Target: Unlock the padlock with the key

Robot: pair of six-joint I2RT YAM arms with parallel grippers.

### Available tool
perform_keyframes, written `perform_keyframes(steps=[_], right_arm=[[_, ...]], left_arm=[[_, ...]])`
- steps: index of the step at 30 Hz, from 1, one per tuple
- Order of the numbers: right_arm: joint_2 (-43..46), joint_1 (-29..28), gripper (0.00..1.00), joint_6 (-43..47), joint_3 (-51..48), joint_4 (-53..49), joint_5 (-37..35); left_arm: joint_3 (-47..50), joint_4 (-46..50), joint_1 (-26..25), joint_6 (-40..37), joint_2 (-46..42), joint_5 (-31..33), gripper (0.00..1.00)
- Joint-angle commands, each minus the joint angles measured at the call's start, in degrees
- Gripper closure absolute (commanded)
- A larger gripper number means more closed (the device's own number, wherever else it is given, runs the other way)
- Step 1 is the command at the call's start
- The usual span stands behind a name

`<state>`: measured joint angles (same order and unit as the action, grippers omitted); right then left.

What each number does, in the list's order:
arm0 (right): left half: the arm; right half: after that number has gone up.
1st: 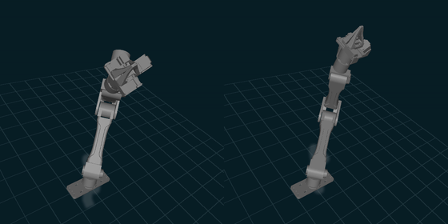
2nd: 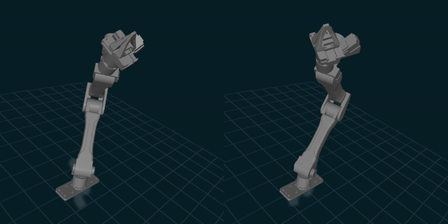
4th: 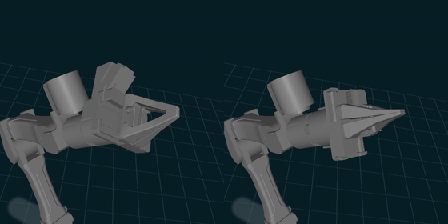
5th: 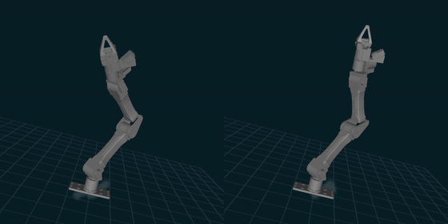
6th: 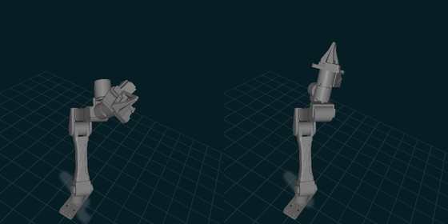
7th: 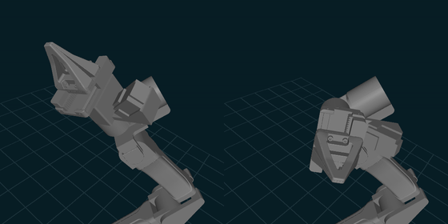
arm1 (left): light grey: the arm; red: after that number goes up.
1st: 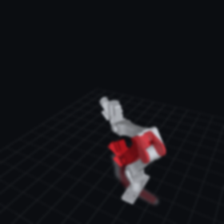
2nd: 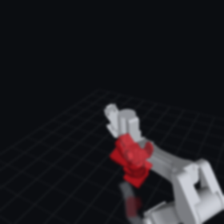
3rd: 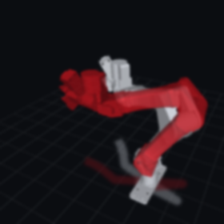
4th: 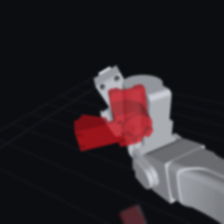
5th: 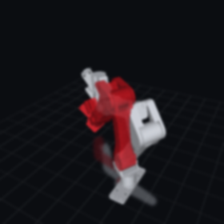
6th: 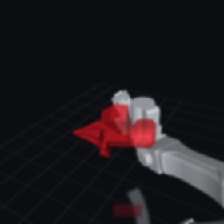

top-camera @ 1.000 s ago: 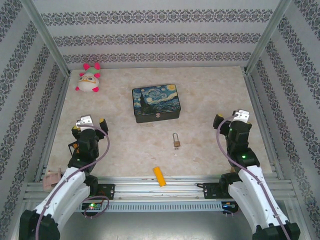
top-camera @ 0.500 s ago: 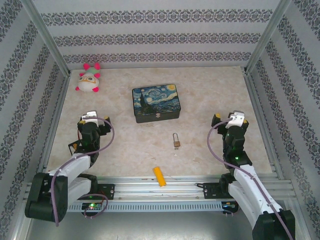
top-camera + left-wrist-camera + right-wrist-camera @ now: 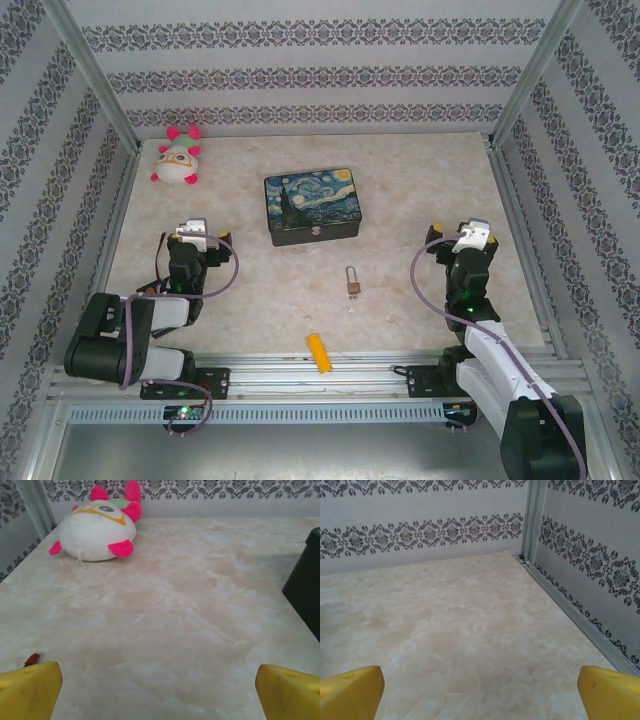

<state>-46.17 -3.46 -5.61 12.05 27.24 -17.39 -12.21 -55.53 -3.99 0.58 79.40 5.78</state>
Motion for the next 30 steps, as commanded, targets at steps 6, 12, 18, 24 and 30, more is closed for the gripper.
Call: perform_keyframes(steps=[6, 12, 18, 24, 30], right_arm=[[-3.4, 2.1, 0.02, -0.2, -1.2, 7.3, 3.0], [-3.3, 2.9, 0.02, -0.6, -1.6, 8.6, 3.4], [-5.2, 3.5, 0.02, -1.7, -1.7, 10.5, 4.9], [-9.6, 3.7, 0.02, -3.0, -1.4, 13.7, 6.0], [-14.8, 3.9, 0.02, -2.4, 0.4, 17.1, 7.3]], left_arm=[[1.1, -23.6, 1.8, -2.9, 14.4, -6.0, 0.01], [1.6, -24.6, 4.2, -1.1, 14.7, -10.2, 0.01], [-8.8, -0.6, 6.5, -3.3, 11.4, -23.7, 0.01], [-8.3, -2.9, 8.8, -0.1, 12.2, -22.6, 0.01], [-7.7, -3.4, 8.5, 1.5, 12.0, -16.5, 0.01]])
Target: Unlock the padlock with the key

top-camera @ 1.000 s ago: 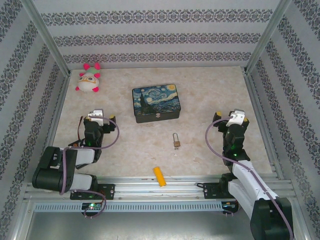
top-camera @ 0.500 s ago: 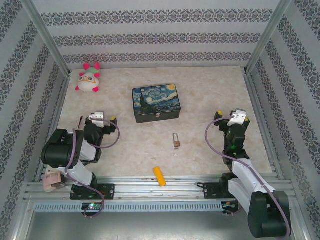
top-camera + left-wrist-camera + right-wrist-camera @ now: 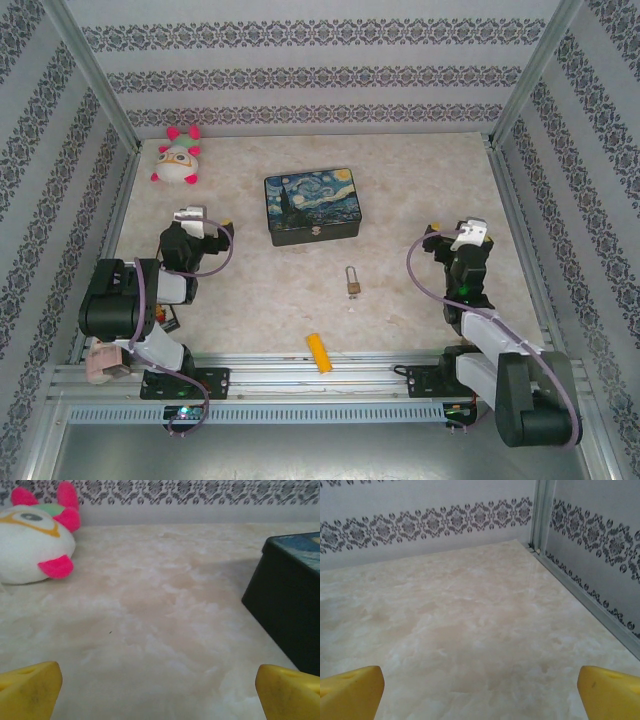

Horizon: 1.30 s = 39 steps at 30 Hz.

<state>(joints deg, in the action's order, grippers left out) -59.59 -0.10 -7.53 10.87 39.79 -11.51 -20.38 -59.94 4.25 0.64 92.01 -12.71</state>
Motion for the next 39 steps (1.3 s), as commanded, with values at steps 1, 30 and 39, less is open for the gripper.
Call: perform_keyframes(steps=[1, 30, 39], right_arm=[[-2.5, 0.6, 0.02, -0.4, 1.8, 5.4, 1.8], [-24.3, 1.2, 0.02, 2.6, 6.5, 16.4, 8.4], [-28.0, 1.7, 0.02, 5.5, 10.4, 15.0, 19.3]], left_arm=[[0.4, 0.8, 0.2, 1.5, -0.6, 2.0, 0.01], [0.0, 1.7, 0.1, 0.4, -0.6, -0.9, 0.01], [-0.2, 2.0, 0.1, 0.2, -0.5, -1.5, 0.01]])
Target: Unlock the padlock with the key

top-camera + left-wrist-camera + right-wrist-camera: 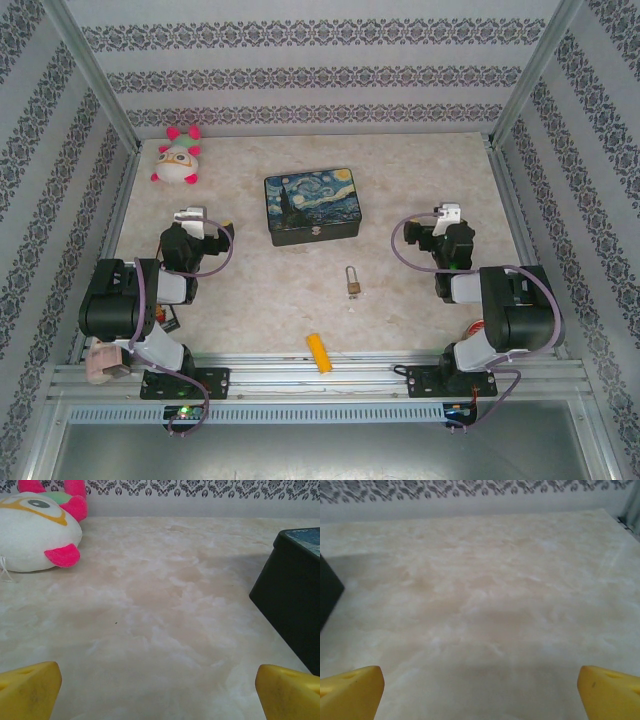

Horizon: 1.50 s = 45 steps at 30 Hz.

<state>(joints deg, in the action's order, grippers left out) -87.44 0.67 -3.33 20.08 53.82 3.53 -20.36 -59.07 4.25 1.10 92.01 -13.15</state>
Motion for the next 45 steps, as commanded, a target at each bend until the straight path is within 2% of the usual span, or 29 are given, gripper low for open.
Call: perform_keyframes(steps=[1, 8, 11, 17, 45], right_arm=[[0.0, 0.9, 0.02, 1.3, 1.3, 0.7, 4.3], [-0.1, 0.7, 0.02, 1.6, 1.2, 0.8, 3.7], [0.1, 0.1, 0.02, 1.5, 1.0, 0.9, 0.8], [0.1, -0.5, 0.02, 1.8, 1.2, 0.7, -0.6], [0.1, -0.8, 0.02, 1.9, 1.2, 0.7, -1.3]], left_arm=[[-0.2, 1.1, 0.2, -0.2, -0.6, -1.0, 0.01], [-0.2, 1.1, 0.2, -0.2, -0.6, -1.0, 0.01], [-0.2, 1.1, 0.1, -0.3, -0.6, -1.0, 0.01], [-0.2, 1.1, 0.1, -0.3, -0.6, -1.1, 0.01], [-0.4, 1.5, 0.1, -0.3, -0.6, -0.9, 0.01]])
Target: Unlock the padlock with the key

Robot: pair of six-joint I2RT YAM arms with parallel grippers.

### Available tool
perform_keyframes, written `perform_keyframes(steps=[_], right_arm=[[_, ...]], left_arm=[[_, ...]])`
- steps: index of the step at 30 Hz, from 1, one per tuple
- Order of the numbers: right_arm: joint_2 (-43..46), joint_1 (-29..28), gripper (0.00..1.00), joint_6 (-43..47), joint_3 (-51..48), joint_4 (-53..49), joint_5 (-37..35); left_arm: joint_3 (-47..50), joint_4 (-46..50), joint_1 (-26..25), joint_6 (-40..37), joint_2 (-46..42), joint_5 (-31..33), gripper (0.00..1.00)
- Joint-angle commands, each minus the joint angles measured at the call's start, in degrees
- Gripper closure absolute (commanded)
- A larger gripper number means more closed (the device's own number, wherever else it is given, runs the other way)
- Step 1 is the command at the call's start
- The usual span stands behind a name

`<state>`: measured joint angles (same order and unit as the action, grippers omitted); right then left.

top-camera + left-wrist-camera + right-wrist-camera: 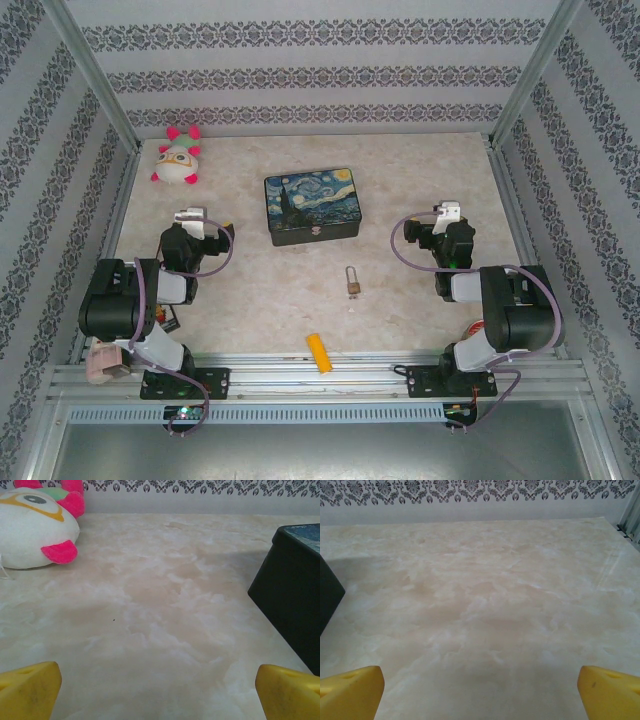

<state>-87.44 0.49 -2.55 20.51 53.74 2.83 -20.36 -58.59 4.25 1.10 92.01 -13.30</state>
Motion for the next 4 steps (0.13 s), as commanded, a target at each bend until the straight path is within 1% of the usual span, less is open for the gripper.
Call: perform_keyframes(steps=[1, 4], right_arm=[[0.1, -0.6, 0.02, 1.1, 0.8, 0.8, -0.6], [0.1, -0.7, 0.02, 1.1, 0.8, 0.8, -0.6]], left_arm=[[-0.4, 1.0, 0.1, -0.3, -0.6, -0.8, 0.01], [-0.3, 0.9, 0.1, -0.3, -0.6, -0.8, 0.01]])
